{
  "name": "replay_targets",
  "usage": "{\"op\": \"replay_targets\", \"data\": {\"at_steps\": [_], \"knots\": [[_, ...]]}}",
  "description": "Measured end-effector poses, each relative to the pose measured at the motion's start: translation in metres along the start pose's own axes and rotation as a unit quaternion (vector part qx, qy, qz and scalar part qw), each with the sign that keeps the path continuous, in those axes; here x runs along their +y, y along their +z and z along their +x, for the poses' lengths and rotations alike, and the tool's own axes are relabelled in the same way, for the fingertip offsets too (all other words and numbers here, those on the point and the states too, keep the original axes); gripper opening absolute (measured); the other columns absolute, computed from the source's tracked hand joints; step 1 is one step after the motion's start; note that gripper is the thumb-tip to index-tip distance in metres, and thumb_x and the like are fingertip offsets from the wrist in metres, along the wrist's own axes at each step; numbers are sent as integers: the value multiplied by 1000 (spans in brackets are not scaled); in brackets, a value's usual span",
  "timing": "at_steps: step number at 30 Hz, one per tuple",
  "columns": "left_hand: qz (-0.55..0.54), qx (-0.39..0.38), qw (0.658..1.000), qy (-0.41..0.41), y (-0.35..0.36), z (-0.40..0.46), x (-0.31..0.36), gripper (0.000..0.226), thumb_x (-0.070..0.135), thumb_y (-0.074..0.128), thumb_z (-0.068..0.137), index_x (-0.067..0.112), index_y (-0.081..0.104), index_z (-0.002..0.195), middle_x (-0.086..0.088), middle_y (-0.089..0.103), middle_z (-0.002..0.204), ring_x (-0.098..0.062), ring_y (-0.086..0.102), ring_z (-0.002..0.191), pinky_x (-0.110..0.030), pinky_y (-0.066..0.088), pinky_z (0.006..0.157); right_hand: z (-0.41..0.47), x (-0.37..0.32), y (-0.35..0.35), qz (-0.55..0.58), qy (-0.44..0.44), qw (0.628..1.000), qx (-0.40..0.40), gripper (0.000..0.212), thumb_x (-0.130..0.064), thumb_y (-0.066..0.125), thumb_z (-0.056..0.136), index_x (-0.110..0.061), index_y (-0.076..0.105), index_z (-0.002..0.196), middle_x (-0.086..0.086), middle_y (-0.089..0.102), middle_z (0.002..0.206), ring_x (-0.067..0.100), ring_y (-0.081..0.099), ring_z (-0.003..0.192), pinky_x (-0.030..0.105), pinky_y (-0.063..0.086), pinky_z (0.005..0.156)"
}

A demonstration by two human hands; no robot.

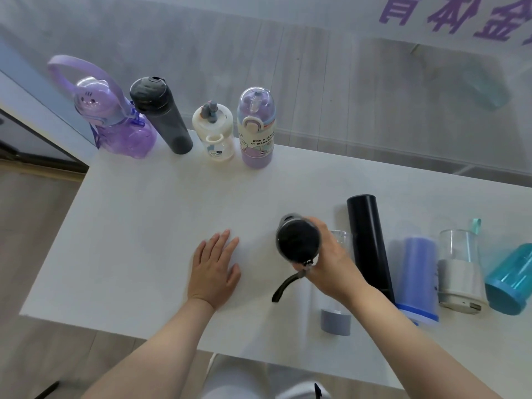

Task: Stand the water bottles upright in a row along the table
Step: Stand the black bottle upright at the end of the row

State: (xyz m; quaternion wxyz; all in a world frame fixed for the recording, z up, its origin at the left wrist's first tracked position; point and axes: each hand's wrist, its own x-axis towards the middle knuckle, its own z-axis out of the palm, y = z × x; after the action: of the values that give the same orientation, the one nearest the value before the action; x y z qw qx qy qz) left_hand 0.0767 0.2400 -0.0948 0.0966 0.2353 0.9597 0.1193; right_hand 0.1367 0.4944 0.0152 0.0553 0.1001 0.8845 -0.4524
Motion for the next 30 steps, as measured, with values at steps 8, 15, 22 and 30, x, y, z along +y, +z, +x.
{"op": "replay_targets", "data": {"at_steps": [8, 15, 22, 30], "knots": [[-19, 4, 1000, 5, 0, 0, -1, 57, 35, 40, 86, 19, 46, 140, -8, 40, 151, -25, 32, 139, -43, 18, 115, 5, -8, -7, 38, -10, 999, 35, 57, -25, 75, 81, -30, 49, 131, -35, 43, 117, -2, 44, 118, 4, 33, 93], [-23, 6, 1000, 1, 0, 1, 18, 58, 35, 40, 85, 13, 44, 139, -15, 40, 149, -31, 32, 139, -42, 10, 117, 5, -17, -19, 36, 40, 999, 1, 52, -23, 70, 87, -42, 37, 122, -28, 51, 109, -20, 42, 102, -6, 29, 79], [-37, -7, 995, 87, 14, -3, 58, 60, 32, 43, 86, 8, 39, 141, -15, 39, 150, -29, 27, 140, -42, 13, 116, 0, -17, -33, 113, 33, 992, 51, 55, -6, 41, 83, -35, 46, 130, -11, 54, 127, 11, 52, 117, 35, 47, 99], [-65, 23, 995, 70, 29, -12, 69, 59, 29, 42, 89, 3, 42, 142, -16, 36, 151, -28, 28, 142, -43, 20, 116, 7, -53, -37, -29, -26, 993, 110, 65, -62, 60, 76, -26, 45, 127, -12, 49, 118, 10, 50, 105, 20, 43, 87]]}}
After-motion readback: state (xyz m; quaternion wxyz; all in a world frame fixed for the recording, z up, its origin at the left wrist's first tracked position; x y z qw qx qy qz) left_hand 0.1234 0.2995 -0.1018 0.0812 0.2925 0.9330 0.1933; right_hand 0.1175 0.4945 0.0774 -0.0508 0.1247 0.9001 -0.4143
